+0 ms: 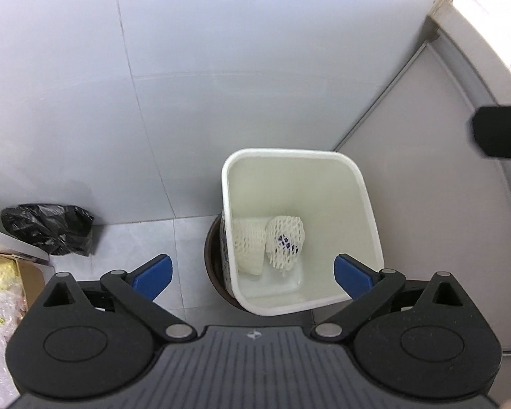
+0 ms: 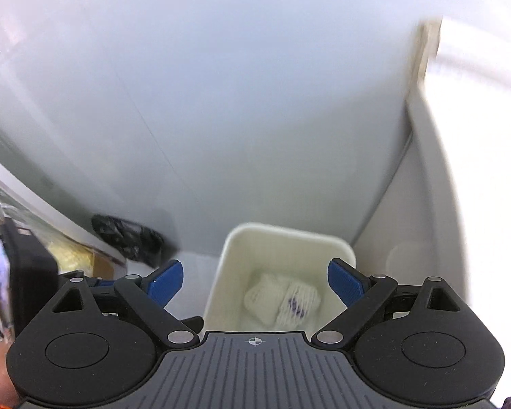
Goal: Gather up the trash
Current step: 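Move both tools back to the counter toward the plastic bag and tissue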
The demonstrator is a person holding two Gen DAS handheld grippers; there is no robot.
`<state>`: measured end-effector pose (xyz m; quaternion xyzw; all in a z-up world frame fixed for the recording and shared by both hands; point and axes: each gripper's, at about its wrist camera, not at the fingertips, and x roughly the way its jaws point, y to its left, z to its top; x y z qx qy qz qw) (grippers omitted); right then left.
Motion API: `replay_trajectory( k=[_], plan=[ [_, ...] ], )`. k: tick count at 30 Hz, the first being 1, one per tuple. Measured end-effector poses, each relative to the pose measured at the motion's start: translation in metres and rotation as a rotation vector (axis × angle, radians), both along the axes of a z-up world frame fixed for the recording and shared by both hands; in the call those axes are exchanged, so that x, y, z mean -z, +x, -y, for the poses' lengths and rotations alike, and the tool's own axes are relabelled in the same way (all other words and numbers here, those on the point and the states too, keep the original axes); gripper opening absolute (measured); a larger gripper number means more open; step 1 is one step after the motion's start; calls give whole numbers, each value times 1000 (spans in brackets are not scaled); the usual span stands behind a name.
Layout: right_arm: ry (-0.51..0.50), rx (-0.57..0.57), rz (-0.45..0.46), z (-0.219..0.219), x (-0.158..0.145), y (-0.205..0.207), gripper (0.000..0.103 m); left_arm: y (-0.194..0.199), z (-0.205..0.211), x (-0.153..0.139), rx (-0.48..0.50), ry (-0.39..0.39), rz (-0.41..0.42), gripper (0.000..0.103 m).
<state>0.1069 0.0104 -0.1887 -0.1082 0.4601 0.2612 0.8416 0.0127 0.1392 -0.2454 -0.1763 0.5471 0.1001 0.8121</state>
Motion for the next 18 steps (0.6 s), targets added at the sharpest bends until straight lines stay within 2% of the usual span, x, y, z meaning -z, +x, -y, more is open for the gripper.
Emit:
replay_trajectory(
  k=[4,7,10,14,16,18],
  plan=[
    [31,7,109,11,-27,-18,100,-3,1,-15,-6,18,27,102],
    [33,53,183,25,-42,-26,101,-4,4,-28,-6,17,49,102],
    [6,167,279,43,-53,-31,101,-4,8,-42,-4,7,79,102],
    [-110,319,441,66,-59,-39,101,0,21,-64,17,5,144,102],
    [-129,334,430,80,-64,-35,101,5,29,-75,39,6,174,102],
    [-99,362,380,100,-68,-29,101,12,39,-85,66,6,201,102]
  ],
)
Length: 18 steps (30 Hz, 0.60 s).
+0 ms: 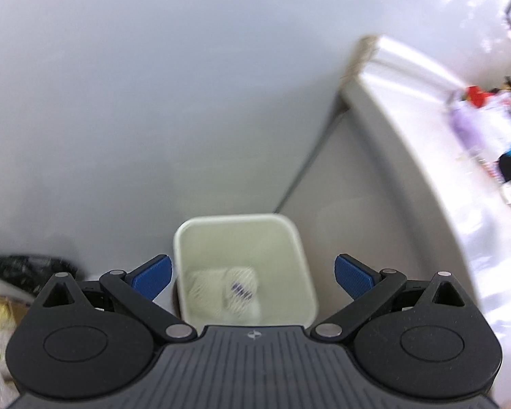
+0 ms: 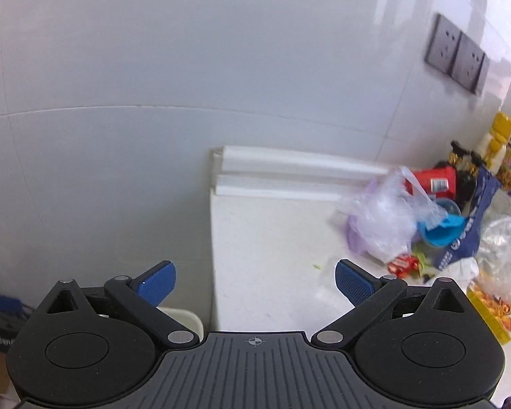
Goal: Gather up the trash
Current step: 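Move both tools back to the counter toward the plastic bag and tissue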
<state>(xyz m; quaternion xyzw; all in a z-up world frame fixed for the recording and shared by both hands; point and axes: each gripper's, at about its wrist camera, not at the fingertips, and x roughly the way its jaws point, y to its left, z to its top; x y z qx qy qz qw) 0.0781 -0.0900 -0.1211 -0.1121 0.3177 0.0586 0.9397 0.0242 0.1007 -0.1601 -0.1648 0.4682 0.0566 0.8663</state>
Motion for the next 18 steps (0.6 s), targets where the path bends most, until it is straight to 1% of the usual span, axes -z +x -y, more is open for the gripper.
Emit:
replay_trajectory(
  k=[3,6,8,11,14,15,18],
  plan=[
    [88,45,-37,37,-4,2,101,12,15,-14,43,-2,30,102],
    [165,84,-63,68,-6,-6,101,26,34,-32,92,7,53,102],
    [203,118,-70,85,-6,-8,102,34,48,-37,125,14,69,102],
    [226,179,-75,111,-5,-7,103,49,66,-42,154,18,81,102],
    [236,267,-136,134,0,-4,103,64,86,-49,190,23,98,102],
    [260,287,-144,144,0,-6,103,68,92,-52,207,24,105,102],
    [303,333,-128,166,2,-7,103,85,114,-60,262,30,133,102]
  ],
)
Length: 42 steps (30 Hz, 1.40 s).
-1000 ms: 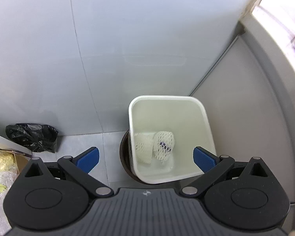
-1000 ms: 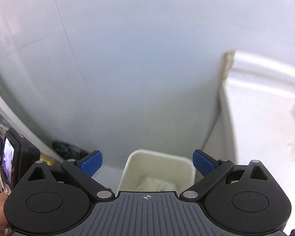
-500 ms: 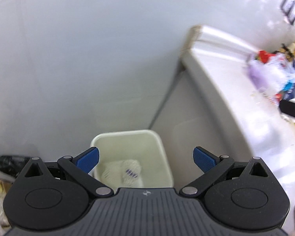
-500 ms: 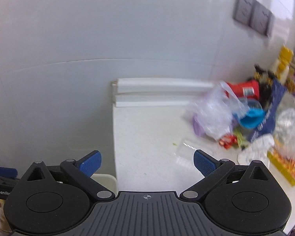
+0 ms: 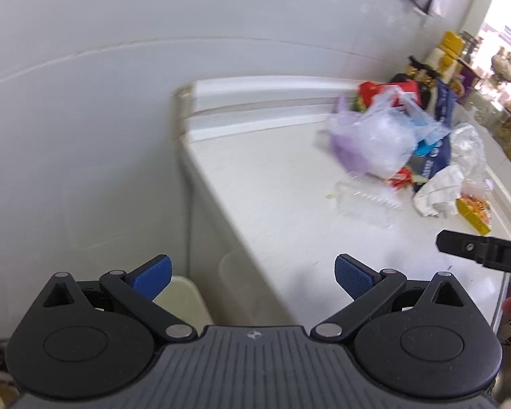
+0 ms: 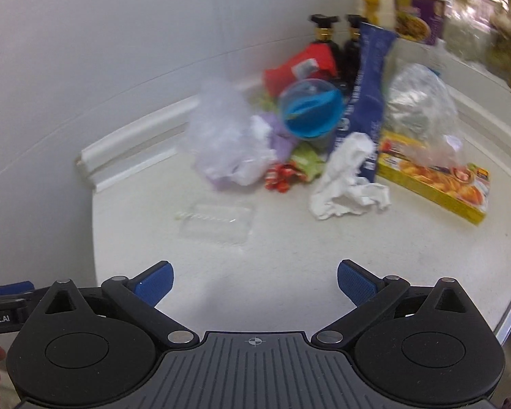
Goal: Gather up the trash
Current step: 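Move both tools back to the counter toward the plastic bag and tissue, then grasp the clear plastic bag with the left gripper while the right grasps a white tissue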
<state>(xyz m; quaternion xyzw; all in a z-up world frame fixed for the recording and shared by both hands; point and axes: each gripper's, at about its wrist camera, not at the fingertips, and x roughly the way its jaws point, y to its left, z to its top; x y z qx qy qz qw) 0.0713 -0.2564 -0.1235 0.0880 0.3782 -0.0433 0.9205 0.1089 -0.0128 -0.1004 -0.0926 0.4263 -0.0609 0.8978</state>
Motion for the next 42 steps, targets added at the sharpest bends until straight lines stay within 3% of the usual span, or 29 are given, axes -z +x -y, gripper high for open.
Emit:
replay_trajectory(
  k=[5,11,17,19,25,29,34,38,42],
  plan=[
    [1,62,14,29,4,9,101,26,36,-13,94,0,63,102],
    [71,117,45,58,8,19,98,53,73,-28,197,-45,150,101],
    [131,137,69,73,11,32,90,74,101,-30,249,-15,208,88],
    [152,144,79,77,11,37,87,80,106,-28,253,-6,219,79],
    [182,147,89,81,11,55,72,95,112,-21,213,31,202,57],
    [196,145,87,82,12,62,60,98,107,-22,173,16,195,49],
    [211,150,68,83,16,68,33,103,101,-22,145,2,155,19],
    [232,149,81,85,16,66,13,102,96,-26,117,-12,154,10],
    [247,151,96,87,12,63,5,97,92,-32,113,-13,172,8]
  ],
)
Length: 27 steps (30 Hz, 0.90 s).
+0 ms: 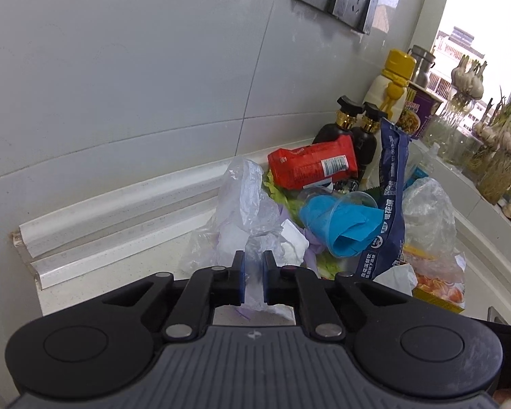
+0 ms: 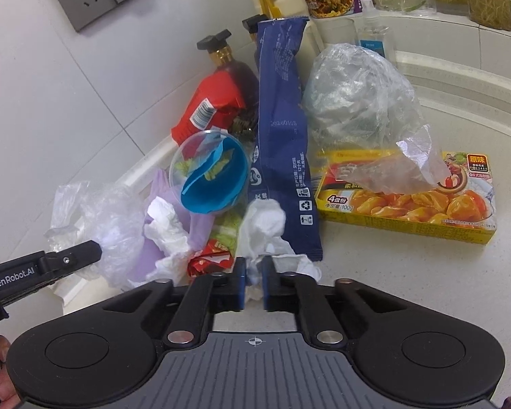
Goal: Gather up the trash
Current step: 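Grasp the clear plastic bag with the left gripper while the right grasps a white tissue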
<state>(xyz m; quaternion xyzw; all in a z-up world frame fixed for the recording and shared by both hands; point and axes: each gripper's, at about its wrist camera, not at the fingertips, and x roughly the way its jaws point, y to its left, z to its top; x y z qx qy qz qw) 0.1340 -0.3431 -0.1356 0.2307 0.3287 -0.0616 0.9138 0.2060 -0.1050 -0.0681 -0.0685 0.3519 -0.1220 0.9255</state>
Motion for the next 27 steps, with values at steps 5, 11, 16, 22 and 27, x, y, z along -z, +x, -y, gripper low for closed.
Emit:
replay_trajectory(
  k=[5,11,16,22,27],
  plan=[
    [-8,1,22,-1,-10,-5,4,-6,-6,-10,-14,-13,21,6],
    [-33,-10,43,-7,-24,-12,4,-17,-16,-21,-28,-34,40,6],
    [-42,-12,33,-11,-29,-17,10,-30,-26,-30,-43,-47,58,6],
    [-31,15,37,-17,-18,-17,78,-52,-44,-39,-71,-46,63,6],
    [-90,-18,-20,-31,1,2,79,-70,-63,-39,-118,-45,43,6]
  ],
)
